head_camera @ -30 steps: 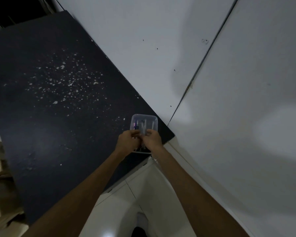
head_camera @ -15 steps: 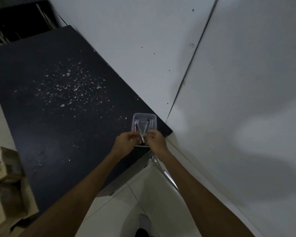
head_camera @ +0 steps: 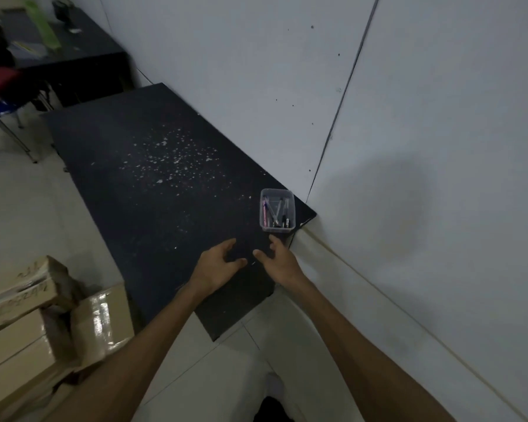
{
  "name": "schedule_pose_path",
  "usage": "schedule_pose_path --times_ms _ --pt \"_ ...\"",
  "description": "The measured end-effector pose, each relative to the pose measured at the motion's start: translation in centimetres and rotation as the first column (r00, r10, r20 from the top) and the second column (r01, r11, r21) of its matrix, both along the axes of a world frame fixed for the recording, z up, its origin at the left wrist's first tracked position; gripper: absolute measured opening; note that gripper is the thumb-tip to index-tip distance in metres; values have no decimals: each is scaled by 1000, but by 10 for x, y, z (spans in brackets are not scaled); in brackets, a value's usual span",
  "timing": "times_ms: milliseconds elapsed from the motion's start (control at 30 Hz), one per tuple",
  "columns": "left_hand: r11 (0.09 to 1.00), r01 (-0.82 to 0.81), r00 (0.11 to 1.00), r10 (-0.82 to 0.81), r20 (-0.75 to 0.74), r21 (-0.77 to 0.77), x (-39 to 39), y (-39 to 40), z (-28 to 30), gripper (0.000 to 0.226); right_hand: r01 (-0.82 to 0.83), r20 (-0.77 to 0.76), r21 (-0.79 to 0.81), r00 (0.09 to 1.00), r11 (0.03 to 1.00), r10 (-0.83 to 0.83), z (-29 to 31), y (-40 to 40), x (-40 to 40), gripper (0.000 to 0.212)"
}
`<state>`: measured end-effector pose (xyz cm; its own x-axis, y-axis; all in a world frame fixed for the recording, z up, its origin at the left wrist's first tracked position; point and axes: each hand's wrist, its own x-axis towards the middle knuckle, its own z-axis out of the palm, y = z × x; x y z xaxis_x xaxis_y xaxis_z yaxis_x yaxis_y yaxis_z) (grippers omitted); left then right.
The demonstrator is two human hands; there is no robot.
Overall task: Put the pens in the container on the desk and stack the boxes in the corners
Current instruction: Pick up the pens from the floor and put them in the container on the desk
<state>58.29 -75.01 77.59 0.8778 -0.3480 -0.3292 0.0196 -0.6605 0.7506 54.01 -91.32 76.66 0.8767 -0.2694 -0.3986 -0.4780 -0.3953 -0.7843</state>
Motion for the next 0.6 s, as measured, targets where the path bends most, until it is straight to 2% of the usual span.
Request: schedule_pose_path --times_ms 100,300,433,600 --pt "1000 -15 1000 15 -1 14 -28 29 3 78 -16 13 -31 1000 999 16 3 21 -29 79" --pt "997 -83 995 83 55 -4 -112 93 18 75 -143 87 -73 985 987 149 24 79 -105 69" --pt "991 -133 990 133 48 -8 -151 127 16 78 -194 50 -71 979 978 198 28 108 -137 74" --pt "979 -197 977 191 94 61 -205 161 7 77 -240 -9 -61 971 969 240 10 146 -177 86"
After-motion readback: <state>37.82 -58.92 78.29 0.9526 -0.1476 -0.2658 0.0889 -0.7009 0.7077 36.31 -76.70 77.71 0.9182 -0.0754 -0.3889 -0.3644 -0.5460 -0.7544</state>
